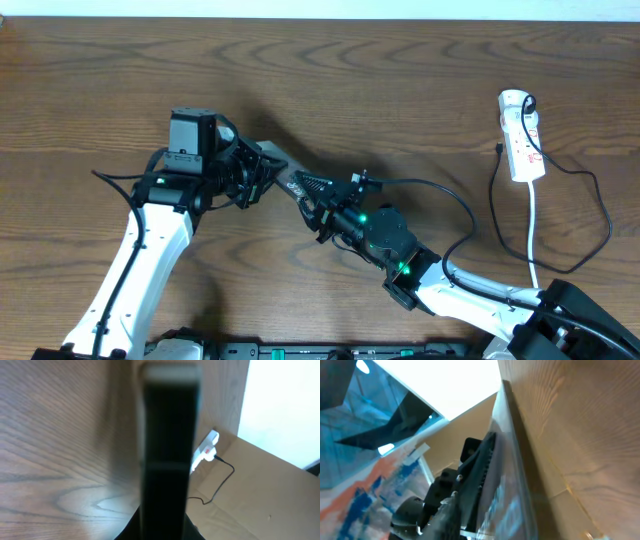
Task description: Plug charger to phone and switch on socket
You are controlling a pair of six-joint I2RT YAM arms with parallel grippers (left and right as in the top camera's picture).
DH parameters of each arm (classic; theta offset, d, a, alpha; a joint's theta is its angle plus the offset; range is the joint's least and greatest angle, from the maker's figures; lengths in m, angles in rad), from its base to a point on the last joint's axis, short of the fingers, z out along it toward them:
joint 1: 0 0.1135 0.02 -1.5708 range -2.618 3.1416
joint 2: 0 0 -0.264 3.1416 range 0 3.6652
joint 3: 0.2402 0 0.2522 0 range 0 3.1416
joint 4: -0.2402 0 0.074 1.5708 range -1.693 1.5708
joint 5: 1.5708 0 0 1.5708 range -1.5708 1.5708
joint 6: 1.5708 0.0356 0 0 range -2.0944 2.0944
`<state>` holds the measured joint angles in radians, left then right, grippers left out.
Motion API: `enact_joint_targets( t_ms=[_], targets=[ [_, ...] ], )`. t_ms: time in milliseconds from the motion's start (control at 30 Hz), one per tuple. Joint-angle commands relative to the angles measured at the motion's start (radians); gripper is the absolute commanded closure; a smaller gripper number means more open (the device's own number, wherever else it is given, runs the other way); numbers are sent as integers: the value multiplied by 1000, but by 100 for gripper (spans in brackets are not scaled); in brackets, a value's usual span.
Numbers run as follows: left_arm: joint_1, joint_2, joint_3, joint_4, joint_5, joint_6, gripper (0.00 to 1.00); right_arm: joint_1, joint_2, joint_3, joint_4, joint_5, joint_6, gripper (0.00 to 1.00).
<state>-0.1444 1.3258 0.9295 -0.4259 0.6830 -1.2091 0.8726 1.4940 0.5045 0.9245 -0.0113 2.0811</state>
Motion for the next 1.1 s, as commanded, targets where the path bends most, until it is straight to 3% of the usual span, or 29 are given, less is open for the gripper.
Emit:
enact_joint_targets(
  t_ms=[0, 133, 333, 367, 400, 433, 767, 933, 1067],
  targets=[
    [-1, 0, 4, 5, -109, -19, 93, 6, -7, 11, -11, -18, -100, 64],
    [-1, 0, 4, 6, -244, -8, 92, 6, -7, 11, -71, -18, -246, 53],
    [20, 0, 4, 5, -319, 161, 93, -10, -7, 11, -192, 10, -665, 35],
    [27, 0, 4, 5, -292, 190, 93, -16, -7, 11, -206, 13, -755, 28],
    [43, 0, 4, 5, -217, 228, 93, -32, -7, 11, -226, 12, -908, 4],
    [60, 0, 4, 5, -112, 263, 93, -50, -7, 11, -253, 12, -1016, 1],
    [84, 87, 4, -9, 438, 364, 93, -188, -119, 11, -621, 0, -1105, 1],
    [84, 181, 4, -5, 495, 375, 93, -242, -316, 12, -855, 33, -1186, 1],
    [69, 265, 4, 35, 519, 371, 92, -307, -499, 21, -1167, 190, -1203, 1]
  ],
)
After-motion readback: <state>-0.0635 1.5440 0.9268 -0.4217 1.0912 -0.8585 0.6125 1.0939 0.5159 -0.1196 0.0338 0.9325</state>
